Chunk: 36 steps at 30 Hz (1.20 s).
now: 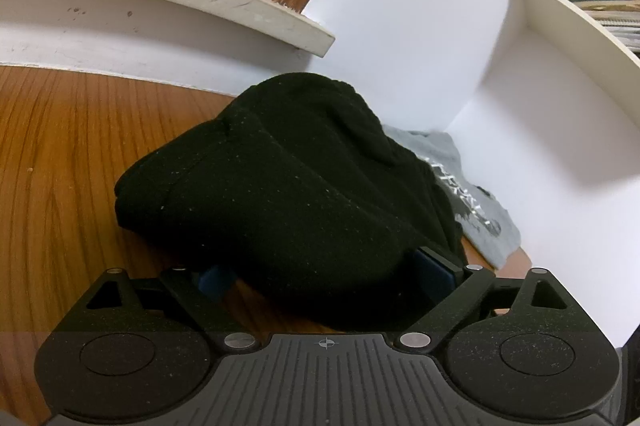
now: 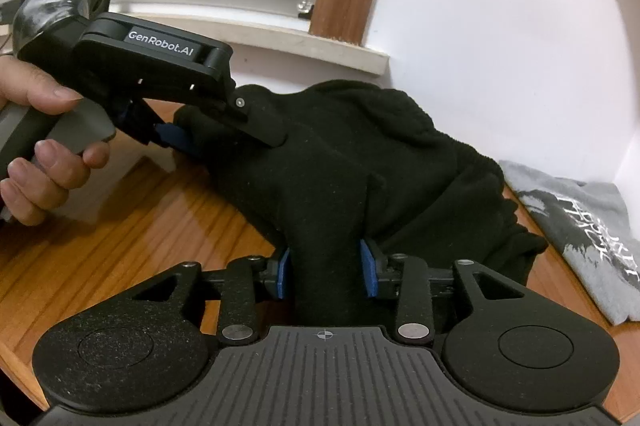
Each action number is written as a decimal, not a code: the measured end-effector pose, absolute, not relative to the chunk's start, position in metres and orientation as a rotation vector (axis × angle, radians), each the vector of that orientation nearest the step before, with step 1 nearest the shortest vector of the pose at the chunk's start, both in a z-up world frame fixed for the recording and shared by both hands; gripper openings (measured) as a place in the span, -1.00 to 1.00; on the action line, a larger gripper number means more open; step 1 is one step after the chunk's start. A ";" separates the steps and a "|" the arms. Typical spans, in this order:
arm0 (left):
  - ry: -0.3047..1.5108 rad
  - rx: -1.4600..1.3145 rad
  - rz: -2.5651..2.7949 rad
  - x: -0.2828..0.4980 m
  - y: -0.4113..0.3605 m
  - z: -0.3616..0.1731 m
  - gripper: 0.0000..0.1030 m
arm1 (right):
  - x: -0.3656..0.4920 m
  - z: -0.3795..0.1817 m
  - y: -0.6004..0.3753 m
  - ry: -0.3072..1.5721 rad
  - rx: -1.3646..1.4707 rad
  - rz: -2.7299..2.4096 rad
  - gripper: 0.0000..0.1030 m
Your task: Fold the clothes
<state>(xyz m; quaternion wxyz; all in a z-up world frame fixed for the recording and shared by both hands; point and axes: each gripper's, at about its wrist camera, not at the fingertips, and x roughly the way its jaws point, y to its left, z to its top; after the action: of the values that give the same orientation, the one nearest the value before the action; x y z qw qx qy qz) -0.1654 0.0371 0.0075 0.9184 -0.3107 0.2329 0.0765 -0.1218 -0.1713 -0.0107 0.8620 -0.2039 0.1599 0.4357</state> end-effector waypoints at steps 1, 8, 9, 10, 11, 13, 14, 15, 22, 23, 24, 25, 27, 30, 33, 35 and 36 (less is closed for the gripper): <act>0.479 -0.638 0.157 -0.166 0.037 0.008 0.84 | -0.122 -0.011 -0.171 0.334 -0.429 0.914 -0.27; 0.477 -0.635 0.155 -0.166 0.036 0.007 0.85 | -0.122 -0.012 -0.170 0.329 -0.439 0.914 -0.23; 0.477 -0.635 0.155 -0.166 0.036 0.007 0.85 | -0.122 -0.012 -0.170 0.328 -0.439 0.915 -0.22; 0.477 -0.635 0.156 -0.166 0.036 0.007 0.85 | -0.122 -0.012 -0.170 0.327 -0.440 0.915 -0.22; 0.476 -0.634 0.156 -0.166 0.035 0.007 0.85 | -0.122 -0.012 -0.170 0.326 -0.441 0.915 -0.21; 0.476 -0.634 0.157 -0.166 0.035 0.007 0.85 | -0.122 -0.013 -0.170 0.325 -0.441 0.915 -0.21; 0.476 -0.633 0.157 -0.166 0.035 0.007 0.85 | -0.121 -0.013 -0.171 0.325 -0.442 0.917 -0.21; 0.476 -0.633 0.157 -0.166 0.035 0.007 0.85 | -0.121 -0.013 -0.171 0.326 -0.443 0.917 -0.20; 0.474 -0.631 0.158 -0.165 0.034 0.007 0.85 | -0.121 -0.013 -0.170 0.326 -0.447 0.918 -0.19; 0.474 -0.630 0.157 -0.165 0.034 0.007 0.85 | -0.121 -0.013 -0.170 0.325 -0.449 0.918 -0.19; 0.474 -0.629 0.156 -0.165 0.034 0.007 0.85 | -0.121 -0.013 -0.169 0.326 -0.450 0.917 -0.19; 0.474 -0.628 0.156 -0.165 0.034 0.006 0.85 | -0.121 -0.013 -0.169 0.327 -0.451 0.916 -0.19; 0.474 -0.627 0.155 -0.166 0.034 0.006 0.85 | -0.121 -0.013 -0.169 0.331 -0.452 0.914 -0.19; 0.474 -0.624 0.155 -0.166 0.034 0.006 0.85 | -0.120 -0.013 -0.169 0.331 -0.453 0.915 -0.19; 0.475 -0.622 0.153 -0.166 0.034 0.006 0.85 | -0.123 -0.012 -0.167 0.332 -0.449 0.910 -0.19; 0.475 -0.621 0.154 -0.166 0.034 0.006 0.85 | -0.120 -0.013 -0.170 0.329 -0.451 0.918 -0.19; 0.475 -0.621 0.154 -0.166 0.034 0.006 0.85 | -0.120 -0.012 -0.171 0.329 -0.450 0.918 -0.19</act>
<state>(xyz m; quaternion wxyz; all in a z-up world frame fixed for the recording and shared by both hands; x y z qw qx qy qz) -0.1658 0.0336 0.0063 0.9217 -0.3024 0.2312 0.0749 -0.1195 -0.1706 -0.0124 0.8592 -0.2144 0.1565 0.4373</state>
